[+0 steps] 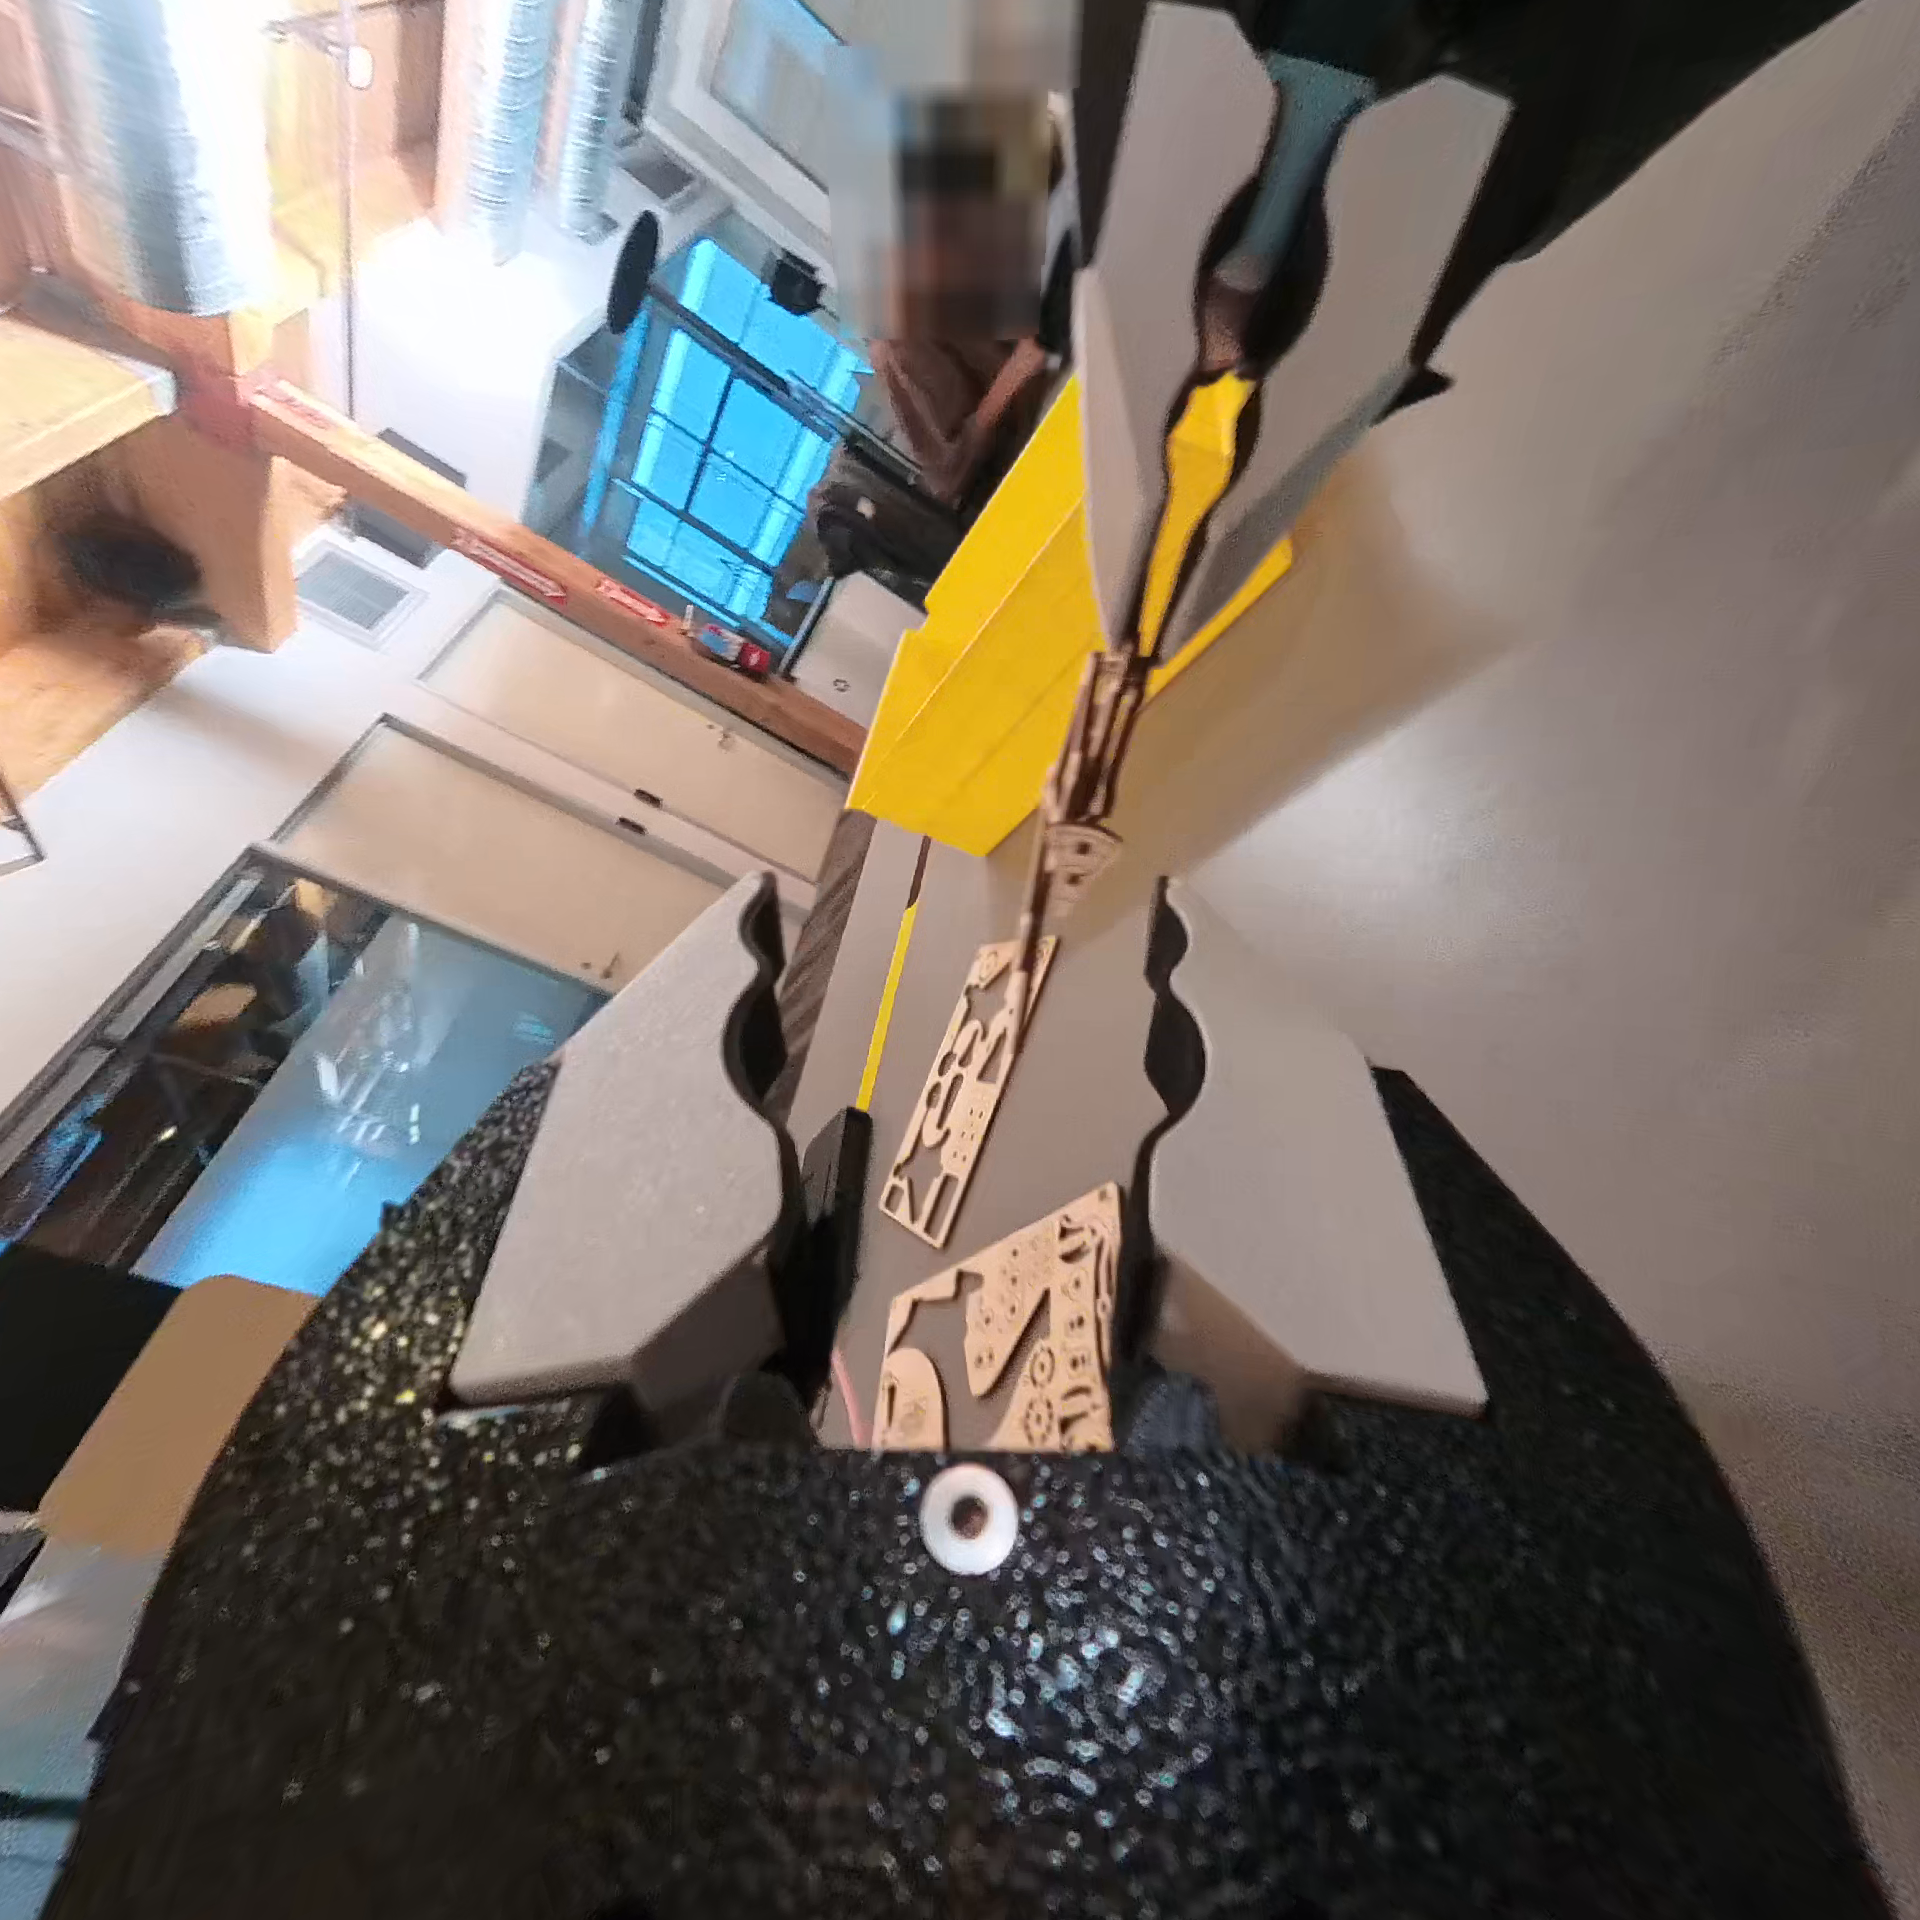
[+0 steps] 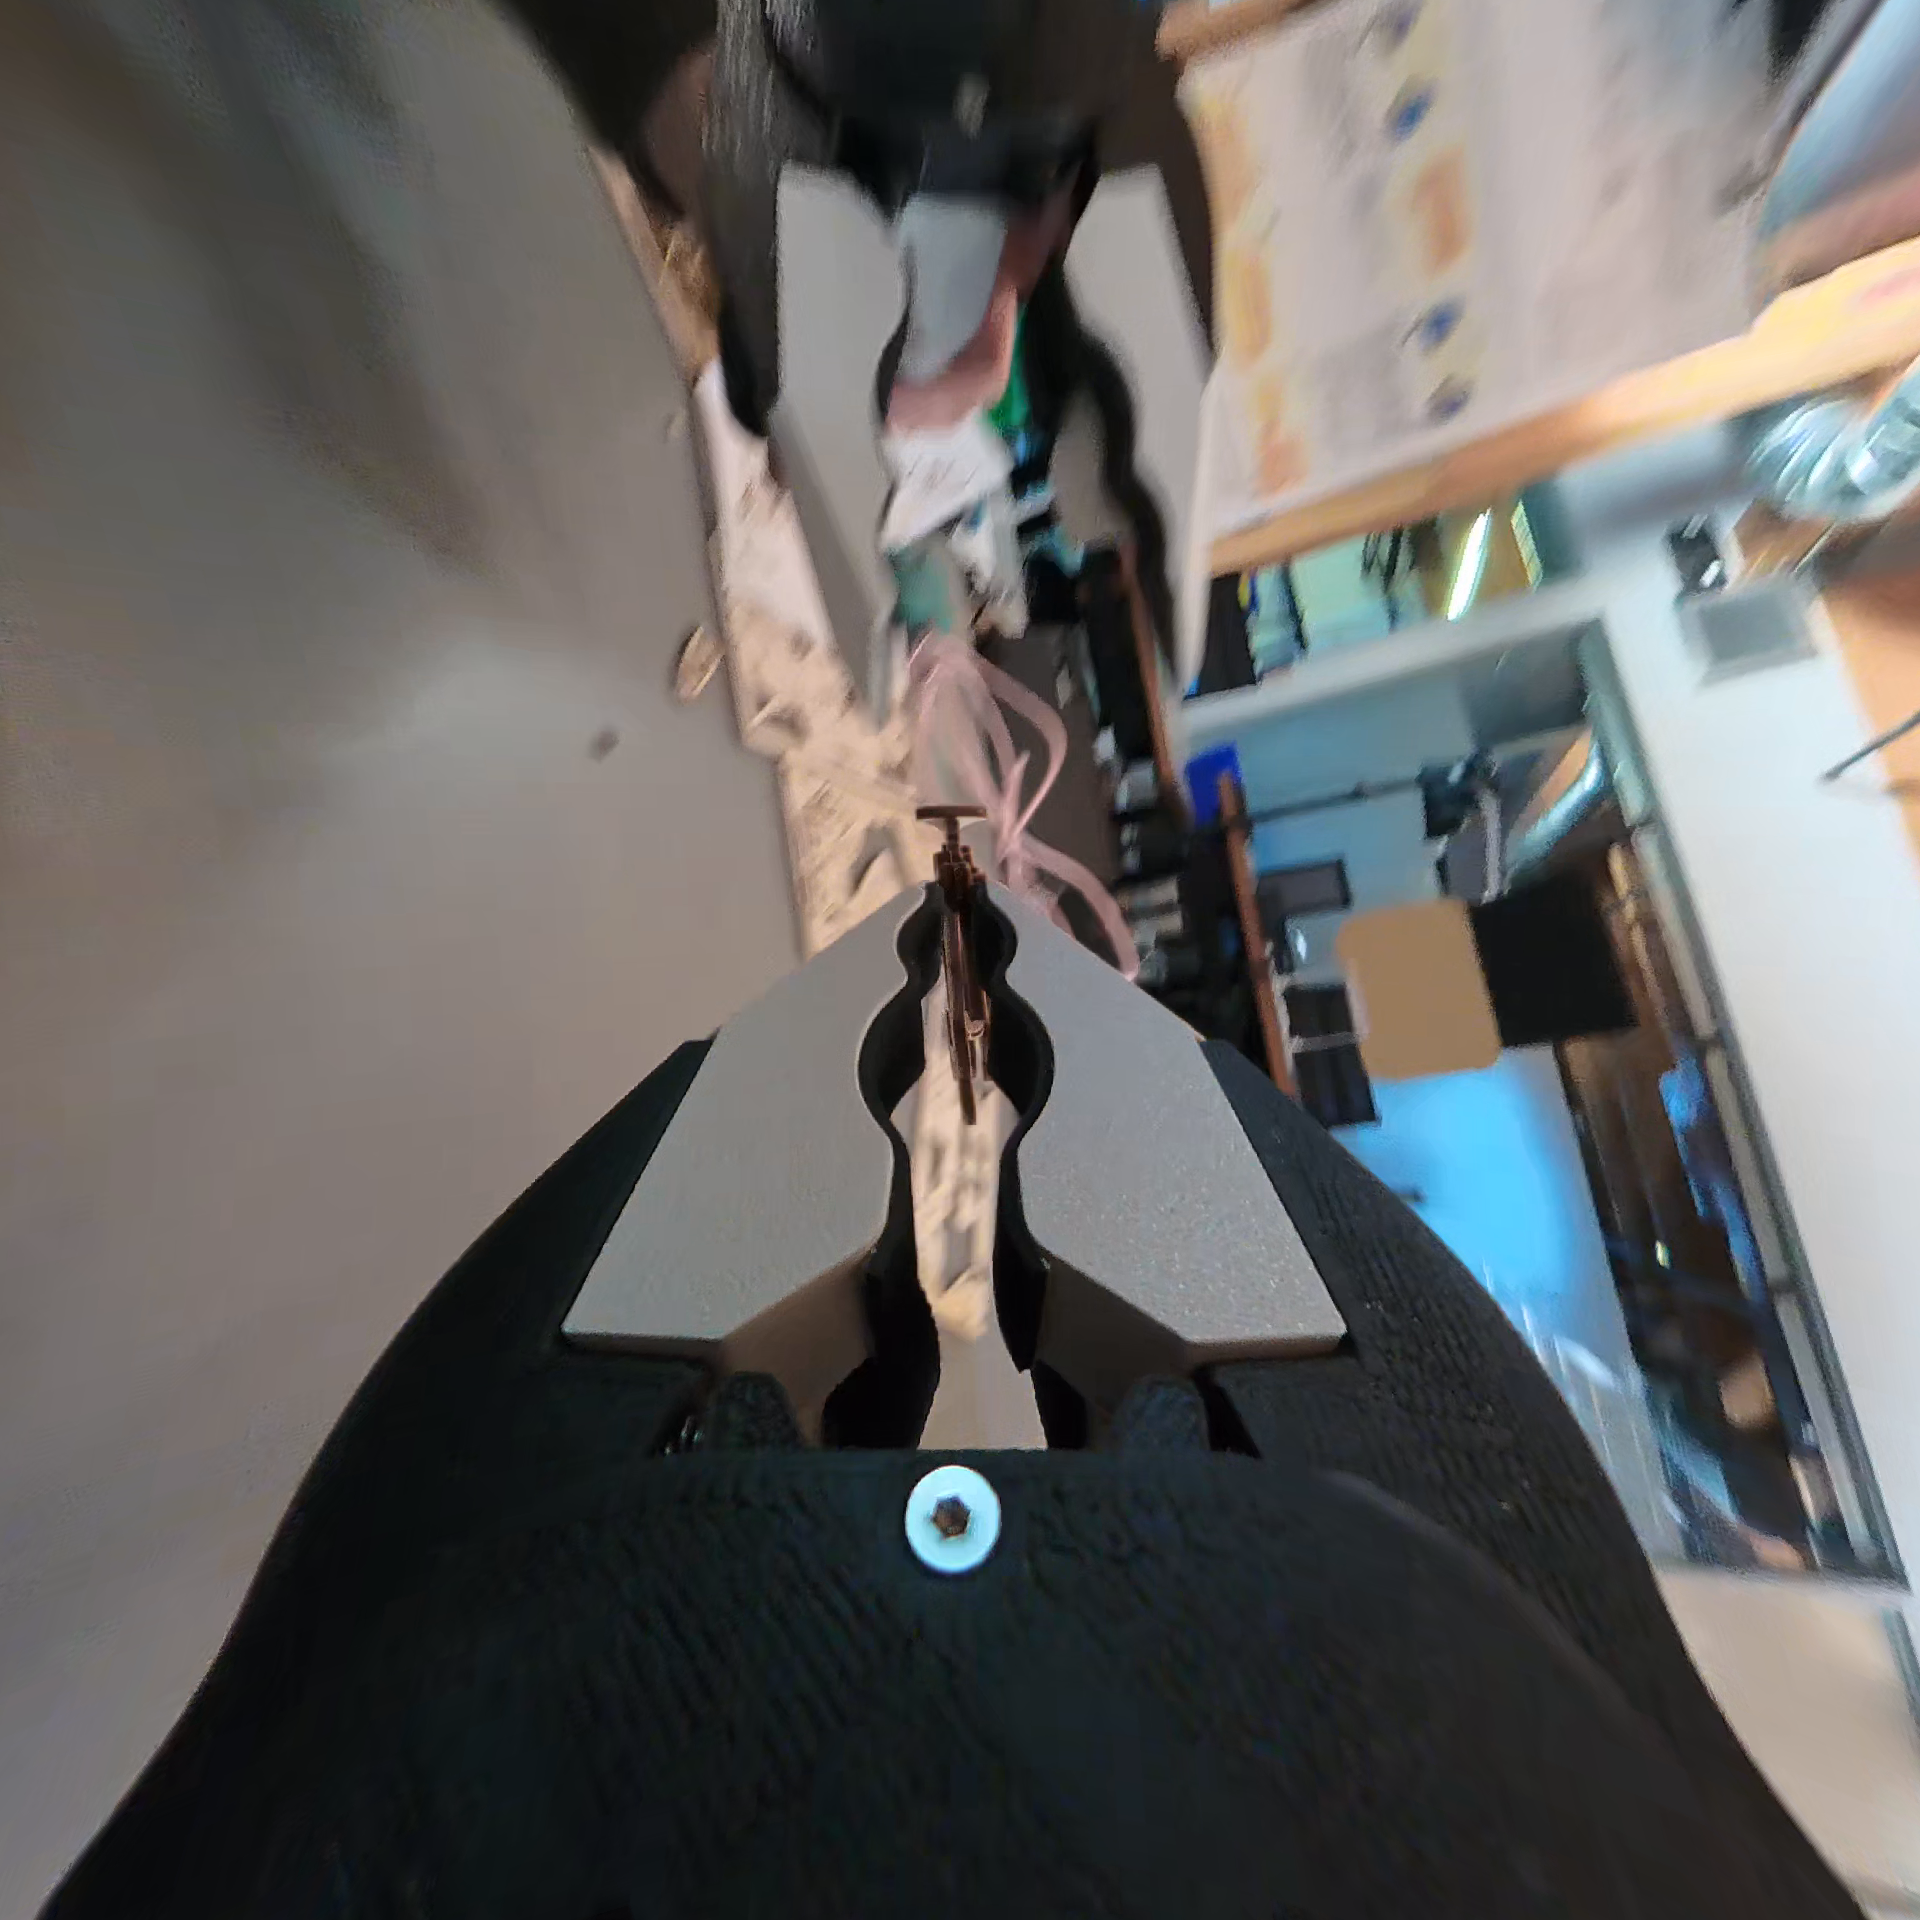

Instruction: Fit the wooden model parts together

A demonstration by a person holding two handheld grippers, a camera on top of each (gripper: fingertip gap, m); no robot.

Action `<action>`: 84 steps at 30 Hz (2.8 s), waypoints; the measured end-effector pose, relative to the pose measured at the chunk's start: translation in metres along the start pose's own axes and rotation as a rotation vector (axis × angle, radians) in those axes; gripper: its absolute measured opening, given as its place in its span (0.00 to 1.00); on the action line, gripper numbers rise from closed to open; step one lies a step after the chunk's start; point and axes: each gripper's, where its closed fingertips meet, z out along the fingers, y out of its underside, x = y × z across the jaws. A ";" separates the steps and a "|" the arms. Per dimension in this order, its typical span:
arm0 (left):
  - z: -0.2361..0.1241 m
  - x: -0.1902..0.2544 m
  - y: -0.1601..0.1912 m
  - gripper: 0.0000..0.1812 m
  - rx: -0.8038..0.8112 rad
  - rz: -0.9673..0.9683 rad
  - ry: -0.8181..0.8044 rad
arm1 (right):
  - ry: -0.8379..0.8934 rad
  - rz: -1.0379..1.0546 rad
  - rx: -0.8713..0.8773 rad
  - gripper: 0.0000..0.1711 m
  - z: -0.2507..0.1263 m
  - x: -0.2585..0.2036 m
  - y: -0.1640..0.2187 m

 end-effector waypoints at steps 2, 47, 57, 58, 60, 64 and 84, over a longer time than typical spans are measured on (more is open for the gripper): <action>-0.002 0.013 0.014 0.39 -0.008 0.002 -0.010 | 0.015 -0.011 -0.050 0.01 0.007 -0.020 0.014; 0.009 0.082 0.024 0.19 -0.007 0.067 0.129 | -0.018 0.156 -0.051 0.02 0.034 -0.059 0.011; 0.009 0.074 0.039 0.33 -0.033 -0.065 0.146 | 0.025 0.056 -0.007 0.01 0.029 -0.058 0.000; 0.008 0.073 0.036 0.29 -0.020 -0.048 0.136 | 0.027 0.070 0.000 0.01 0.029 -0.057 -0.001; 0.005 0.071 0.030 0.24 0.005 -0.007 0.116 | 0.029 0.084 0.009 0.01 0.028 -0.056 0.000; 0.008 0.075 0.040 0.22 -0.049 0.056 0.117 | 0.024 0.091 0.034 0.01 0.027 -0.056 -0.004; 0.006 0.071 0.043 0.06 -0.058 0.141 0.090 | 0.025 0.048 0.059 0.02 0.024 -0.059 -0.002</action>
